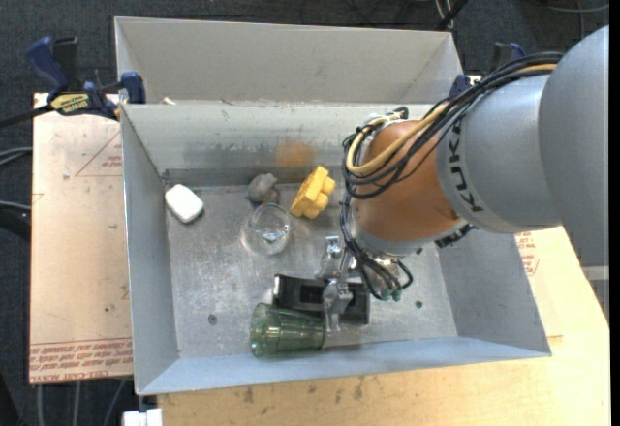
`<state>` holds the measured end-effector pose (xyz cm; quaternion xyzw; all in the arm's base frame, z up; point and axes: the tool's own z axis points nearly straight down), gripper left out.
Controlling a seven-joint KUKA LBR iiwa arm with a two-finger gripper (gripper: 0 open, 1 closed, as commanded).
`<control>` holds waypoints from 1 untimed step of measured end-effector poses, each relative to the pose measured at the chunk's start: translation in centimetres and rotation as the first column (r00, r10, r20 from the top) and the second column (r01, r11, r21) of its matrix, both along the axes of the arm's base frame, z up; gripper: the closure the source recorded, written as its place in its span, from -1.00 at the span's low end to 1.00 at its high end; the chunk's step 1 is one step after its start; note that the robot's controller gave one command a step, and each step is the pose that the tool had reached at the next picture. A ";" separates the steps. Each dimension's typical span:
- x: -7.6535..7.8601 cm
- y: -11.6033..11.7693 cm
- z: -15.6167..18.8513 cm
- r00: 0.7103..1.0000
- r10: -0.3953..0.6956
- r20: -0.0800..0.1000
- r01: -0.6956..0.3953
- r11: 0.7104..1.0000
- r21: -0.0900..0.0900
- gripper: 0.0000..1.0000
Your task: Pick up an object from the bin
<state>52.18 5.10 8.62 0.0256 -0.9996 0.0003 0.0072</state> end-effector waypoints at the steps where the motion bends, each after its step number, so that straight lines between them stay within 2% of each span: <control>1: 0.0 0.0 0.0 1.000 -0.001 0.000 0.001 1.000 0.000 1.00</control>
Offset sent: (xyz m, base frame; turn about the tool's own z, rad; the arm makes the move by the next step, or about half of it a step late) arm 0.0015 0.0005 0.1601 -0.0506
